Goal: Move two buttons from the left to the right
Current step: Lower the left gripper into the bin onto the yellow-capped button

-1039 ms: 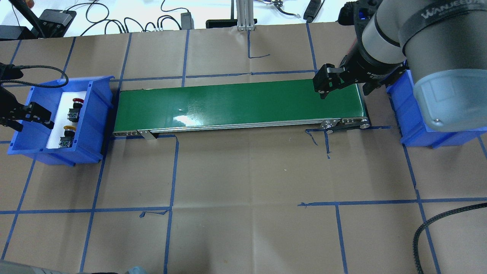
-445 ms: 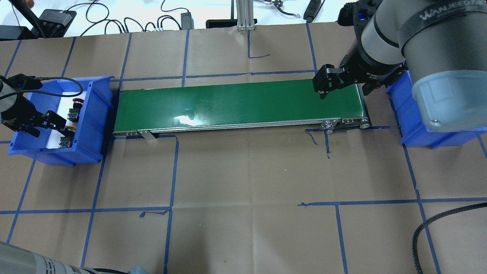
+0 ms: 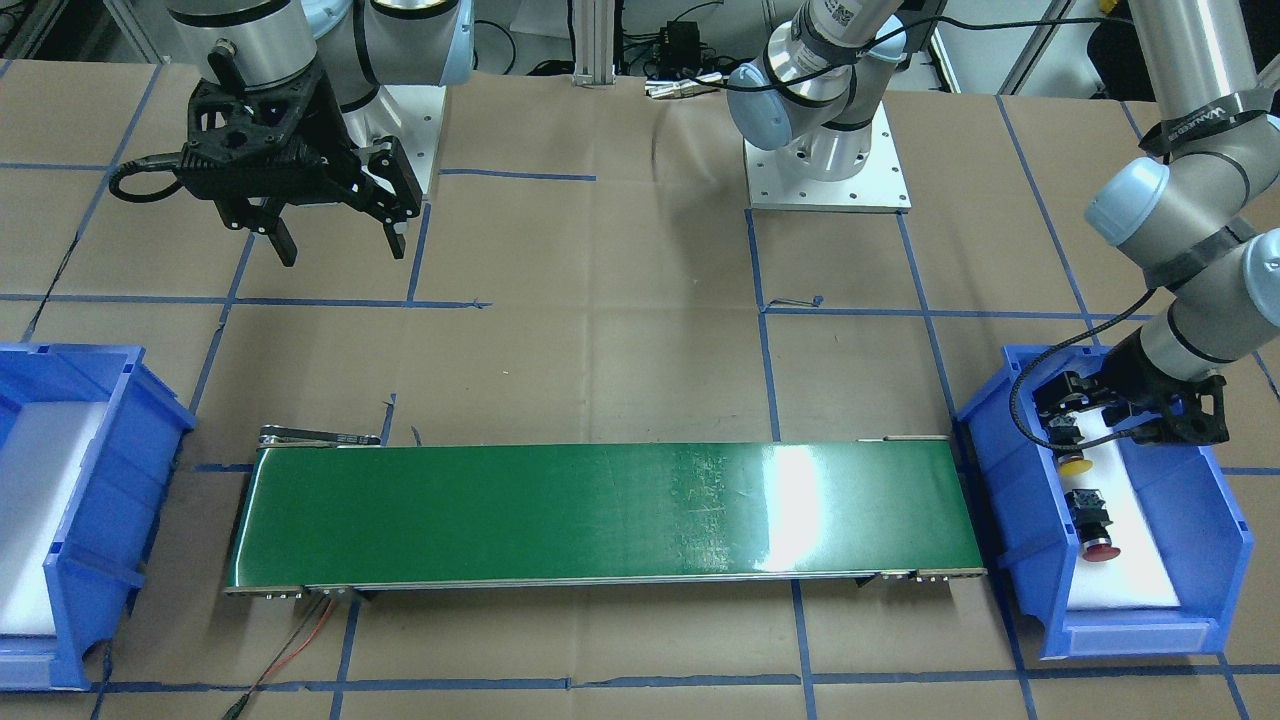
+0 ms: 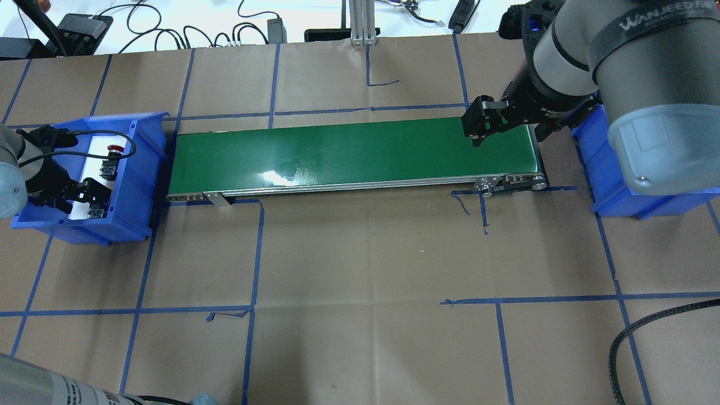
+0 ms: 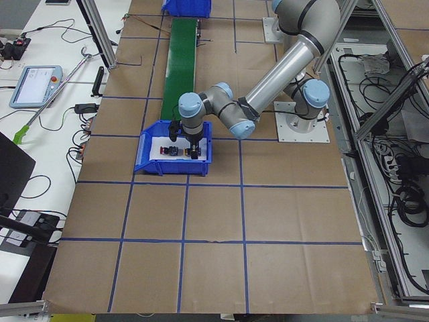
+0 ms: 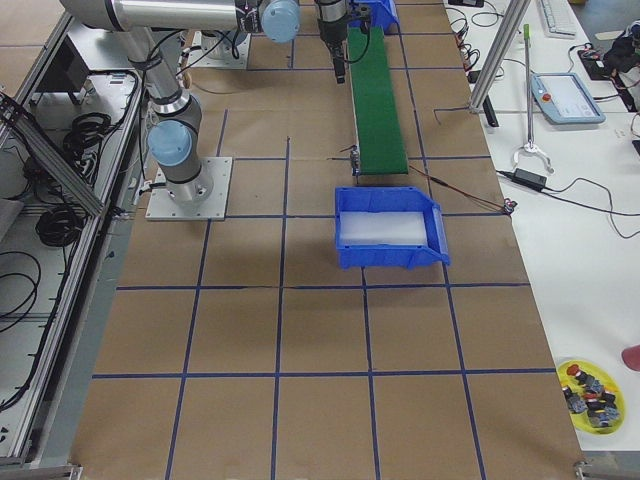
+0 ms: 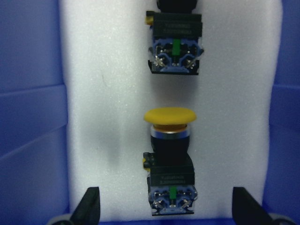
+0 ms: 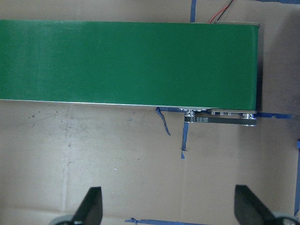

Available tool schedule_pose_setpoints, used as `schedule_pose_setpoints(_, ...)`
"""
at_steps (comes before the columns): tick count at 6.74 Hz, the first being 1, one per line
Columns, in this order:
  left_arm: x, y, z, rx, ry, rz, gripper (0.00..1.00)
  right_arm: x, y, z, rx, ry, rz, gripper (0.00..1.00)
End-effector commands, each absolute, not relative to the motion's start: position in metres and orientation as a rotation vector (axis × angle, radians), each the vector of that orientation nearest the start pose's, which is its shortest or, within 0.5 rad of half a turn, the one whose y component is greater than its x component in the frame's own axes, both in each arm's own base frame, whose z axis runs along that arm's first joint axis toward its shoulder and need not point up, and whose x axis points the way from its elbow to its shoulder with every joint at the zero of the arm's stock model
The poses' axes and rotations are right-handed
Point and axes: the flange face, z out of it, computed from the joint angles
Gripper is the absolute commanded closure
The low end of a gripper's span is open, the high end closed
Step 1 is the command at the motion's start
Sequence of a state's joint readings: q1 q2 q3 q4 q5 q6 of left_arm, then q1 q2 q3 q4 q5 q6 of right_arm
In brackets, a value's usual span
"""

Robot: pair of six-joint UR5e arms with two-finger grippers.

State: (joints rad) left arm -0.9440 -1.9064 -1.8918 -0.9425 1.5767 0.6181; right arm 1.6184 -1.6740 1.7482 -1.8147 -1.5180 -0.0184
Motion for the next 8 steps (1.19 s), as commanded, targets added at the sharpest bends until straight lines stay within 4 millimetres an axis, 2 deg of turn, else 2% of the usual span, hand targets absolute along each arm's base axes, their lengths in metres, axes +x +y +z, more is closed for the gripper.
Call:
schedule_pose_setpoints(1,0.216,-0.525,0.199,-0.007,3.155,0.056,0.0,0.16,-0.455,0.474,-0.108,3.074,-0.259,0.0)
schedule_pose_setpoints(3,0.218,-0.528,0.203,-0.024,3.146,0.039,0.0,0.16,-0.456,0.472,-0.108,3.075,-0.252,0.0)
schedule_pose_setpoints(4,0.219,-0.531,0.204,-0.027,3.149,0.027,0.08,0.16,-0.456,0.473,-0.108,3.076,-0.254,0.0)
schedule_pose_setpoints(5,0.218,-0.531,0.204,-0.024,3.151,0.025,0.26,0.16,-0.457,0.472,-0.108,3.077,-0.25,0.0)
schedule_pose_setpoints(7,0.218,-0.534,0.206,-0.015,3.148,0.014,0.73,0.16,-0.456,0.473,-0.108,3.075,-0.254,0.0)
schedule_pose_setpoints(8,0.218,-0.535,0.211,-0.017,3.142,0.002,0.87,0.16,-0.456,0.472,-0.108,3.077,-0.252,0.0)
